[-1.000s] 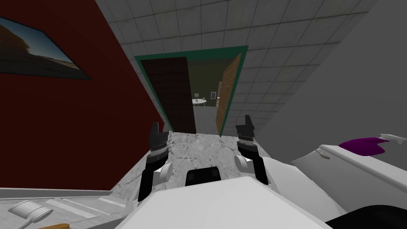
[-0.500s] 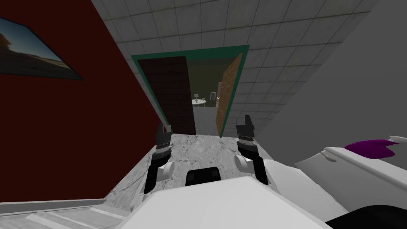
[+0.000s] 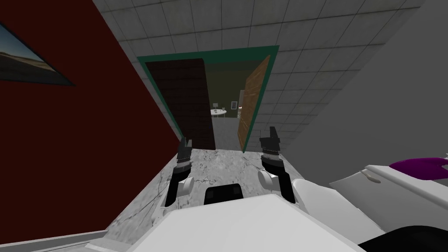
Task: Push the door open
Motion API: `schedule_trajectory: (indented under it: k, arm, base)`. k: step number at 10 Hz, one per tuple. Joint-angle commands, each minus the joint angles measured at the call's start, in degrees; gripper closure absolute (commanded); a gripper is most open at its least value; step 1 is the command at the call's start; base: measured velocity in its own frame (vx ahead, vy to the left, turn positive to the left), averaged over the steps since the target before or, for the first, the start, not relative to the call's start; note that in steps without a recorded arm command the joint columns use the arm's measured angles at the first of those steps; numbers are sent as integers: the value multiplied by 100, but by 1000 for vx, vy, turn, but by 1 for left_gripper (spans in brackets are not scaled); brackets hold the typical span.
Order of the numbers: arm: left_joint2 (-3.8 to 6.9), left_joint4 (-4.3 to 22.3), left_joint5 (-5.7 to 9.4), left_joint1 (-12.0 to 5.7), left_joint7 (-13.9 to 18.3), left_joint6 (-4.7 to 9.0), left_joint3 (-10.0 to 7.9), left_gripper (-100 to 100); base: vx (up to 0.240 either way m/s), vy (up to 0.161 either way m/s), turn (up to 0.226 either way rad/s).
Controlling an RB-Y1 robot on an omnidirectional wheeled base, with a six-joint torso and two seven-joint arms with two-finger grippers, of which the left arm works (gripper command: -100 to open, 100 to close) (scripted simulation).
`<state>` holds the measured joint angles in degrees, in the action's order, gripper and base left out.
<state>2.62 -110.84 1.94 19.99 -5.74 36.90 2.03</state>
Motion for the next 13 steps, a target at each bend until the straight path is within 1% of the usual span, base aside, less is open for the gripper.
schedule_trajectory:
  k: [1,4,8,9,10,13]
  arm:
    - [49,272,27,-134,24,11,-27,-100]
    - [97,753,49,-332,42,71,-22,-100]
    - [144,1471,80,-610,69,155,-15,-100]
    - [156,1618,88,-680,76,176,-13,-100]
    - [156,1647,88,-680,76,176,-13,-100]
    - [176,2190,112,-895,96,241,-8,-100]
  base:
    - [101,32,-28]
    - [90,37,-28]
    - [94,41,-33]
    - [96,22,-31]
    - [66,17,-11]
    - [77,35,-30]
